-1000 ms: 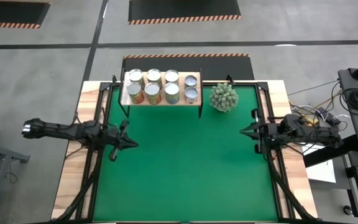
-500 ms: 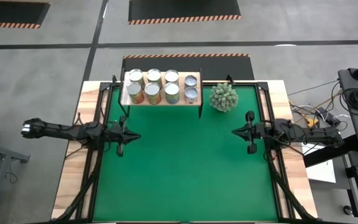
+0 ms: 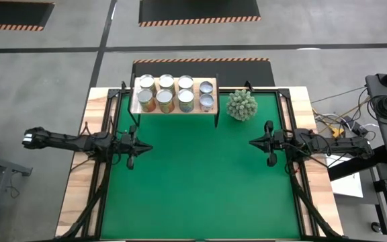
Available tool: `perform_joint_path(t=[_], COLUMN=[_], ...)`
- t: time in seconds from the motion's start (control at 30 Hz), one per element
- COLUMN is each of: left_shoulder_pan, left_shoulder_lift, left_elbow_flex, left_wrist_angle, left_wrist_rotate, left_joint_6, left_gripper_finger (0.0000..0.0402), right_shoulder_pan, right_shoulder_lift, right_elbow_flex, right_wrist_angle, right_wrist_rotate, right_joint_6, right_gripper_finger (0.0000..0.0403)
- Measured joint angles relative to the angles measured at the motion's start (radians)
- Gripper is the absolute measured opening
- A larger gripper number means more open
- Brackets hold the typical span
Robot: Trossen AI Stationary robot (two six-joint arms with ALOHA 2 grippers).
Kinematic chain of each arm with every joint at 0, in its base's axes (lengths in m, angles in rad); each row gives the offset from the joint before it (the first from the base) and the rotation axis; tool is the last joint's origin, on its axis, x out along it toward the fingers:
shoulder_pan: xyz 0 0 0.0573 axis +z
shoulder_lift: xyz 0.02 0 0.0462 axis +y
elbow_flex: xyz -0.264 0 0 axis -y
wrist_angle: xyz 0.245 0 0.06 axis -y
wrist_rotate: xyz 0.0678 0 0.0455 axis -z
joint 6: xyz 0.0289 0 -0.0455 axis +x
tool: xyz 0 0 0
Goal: Pick and place cans onto a shelf
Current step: Return to Home Position
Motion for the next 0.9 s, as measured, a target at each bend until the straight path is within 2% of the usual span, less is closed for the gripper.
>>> perform_joint_path(t=[0.9], left_shoulder_pan=[0.0], left_shoulder_lift=[0.008], left_elbow_flex=[0.012], left_wrist_angle=[0.004], left_wrist_rotate=[0.0], left_joint_6=[0.001], left_gripper_finger=[0.0], right_shoulder_pan=[0.0], right_shoulder_lift=[0.0], right_elbow_flex=[-0.001], right_wrist_angle=[-0.001], right_wrist_rotate=[0.0], right_joint_6=[0.001], right_gripper_finger=[0.0011])
